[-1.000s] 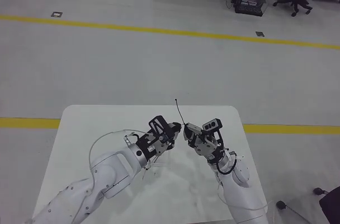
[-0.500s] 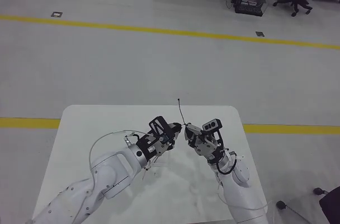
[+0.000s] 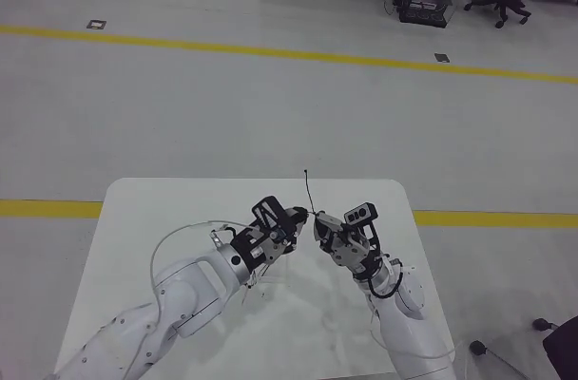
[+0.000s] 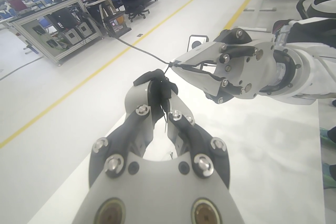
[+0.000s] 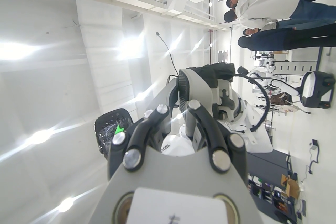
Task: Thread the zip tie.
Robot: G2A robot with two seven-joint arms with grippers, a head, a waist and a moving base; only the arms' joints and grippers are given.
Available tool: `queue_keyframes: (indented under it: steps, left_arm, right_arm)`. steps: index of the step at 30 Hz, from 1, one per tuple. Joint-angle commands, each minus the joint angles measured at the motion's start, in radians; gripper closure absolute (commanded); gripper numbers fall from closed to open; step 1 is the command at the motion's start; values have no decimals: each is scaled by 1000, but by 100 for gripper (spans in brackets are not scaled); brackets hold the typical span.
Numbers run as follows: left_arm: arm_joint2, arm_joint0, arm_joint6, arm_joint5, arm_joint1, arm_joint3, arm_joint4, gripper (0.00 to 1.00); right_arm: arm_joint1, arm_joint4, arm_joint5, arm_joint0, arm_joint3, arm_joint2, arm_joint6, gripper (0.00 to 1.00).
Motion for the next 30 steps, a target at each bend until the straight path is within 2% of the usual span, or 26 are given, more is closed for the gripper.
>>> queue_keyframes:
  steps: [1, 30]
  left_arm:
    - [-1, 0, 0, 1, -1, -1, 0, 100]
    - [-20, 6, 8, 19, -13, -21, -26, 100]
  right_arm:
    - [0, -2, 0, -1, -1, 1, 3, 100]
    - [7, -76, -15, -25, -1, 11, 31, 100]
